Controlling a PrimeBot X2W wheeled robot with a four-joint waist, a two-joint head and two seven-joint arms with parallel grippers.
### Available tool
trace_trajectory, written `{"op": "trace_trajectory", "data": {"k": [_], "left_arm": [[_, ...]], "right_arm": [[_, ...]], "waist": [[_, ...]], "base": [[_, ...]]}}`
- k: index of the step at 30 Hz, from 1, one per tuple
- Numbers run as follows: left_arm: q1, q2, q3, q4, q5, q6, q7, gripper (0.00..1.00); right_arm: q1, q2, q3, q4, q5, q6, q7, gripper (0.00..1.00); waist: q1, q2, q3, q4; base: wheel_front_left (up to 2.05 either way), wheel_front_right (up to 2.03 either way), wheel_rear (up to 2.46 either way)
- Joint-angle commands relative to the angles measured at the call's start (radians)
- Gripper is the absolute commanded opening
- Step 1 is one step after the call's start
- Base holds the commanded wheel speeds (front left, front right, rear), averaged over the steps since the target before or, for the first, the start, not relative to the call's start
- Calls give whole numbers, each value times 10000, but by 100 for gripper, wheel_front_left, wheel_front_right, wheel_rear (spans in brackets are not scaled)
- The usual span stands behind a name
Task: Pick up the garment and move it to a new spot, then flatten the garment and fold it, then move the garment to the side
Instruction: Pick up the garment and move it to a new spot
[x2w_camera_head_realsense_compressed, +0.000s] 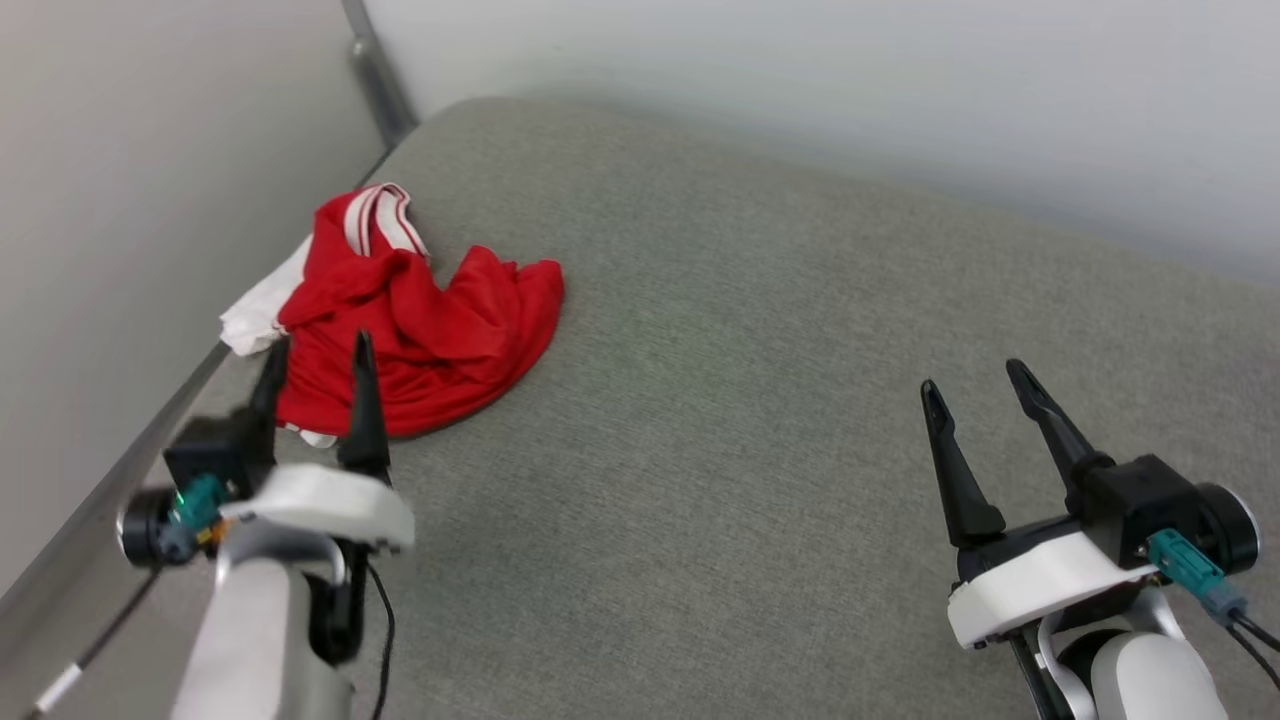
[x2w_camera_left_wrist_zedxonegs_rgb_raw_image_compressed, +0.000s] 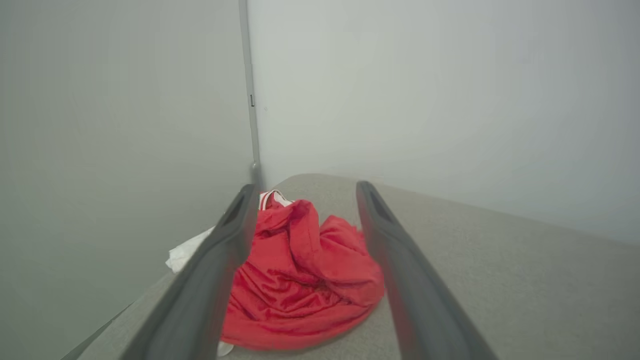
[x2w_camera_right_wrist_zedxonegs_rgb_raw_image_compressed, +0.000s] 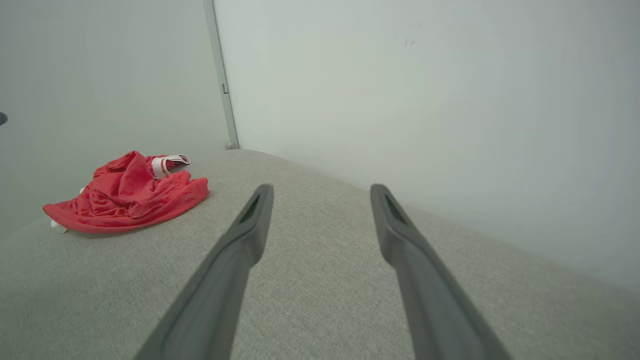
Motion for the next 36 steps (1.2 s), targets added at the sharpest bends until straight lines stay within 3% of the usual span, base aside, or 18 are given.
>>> {"op": "trace_trajectory", "data": {"k": [1,6,11,19,23,28,35,36], "left_arm": [[-661,196,25,160,-53,-83,10,100],[-2539,1256,246,475,-293,-363,728,100],[-4165,2478,126,805,-736,-624,2272,100],[-5123,4818,-1001,1721,-2872,-704,6430,100],[-4728,5599,-1257,2367,-4198,-708,8257,100],[-4167,5894,-870,3234,-5296,-709,9427,100],[-3578,5483,-778,3895,-5799,-401,10202,100],[-3568,5444,-809,3926,-5794,-337,10272,69]], "right_arm": [[-186,-105,7,-78,1,-7,38,100],[-563,-301,124,-284,50,-7,138,100],[-998,-485,171,-364,53,-5,33,100],[-1639,-434,268,-49,207,-7,-319,100],[-1934,-398,397,202,246,-7,-502,100],[-2229,-438,524,438,361,-7,-692,100],[-2303,-547,437,581,377,-7,-760,100],[-2308,-568,428,590,379,-7,-750,100]], "waist": [[0,0,356,-334],[0,0,1189,-1075],[0,0,2032,-1842],[0,0,3142,-2783],[0,0,3521,-3133],[0,0,3843,-3462],[0,0,3970,-3513],[0,0,3975,-3488]], "base": [[0,0,0],[0,0,0],[0,0,0],[0,0,0],[0,0,0],[0,0,0],[0,0,0],[0,0,0]]}}
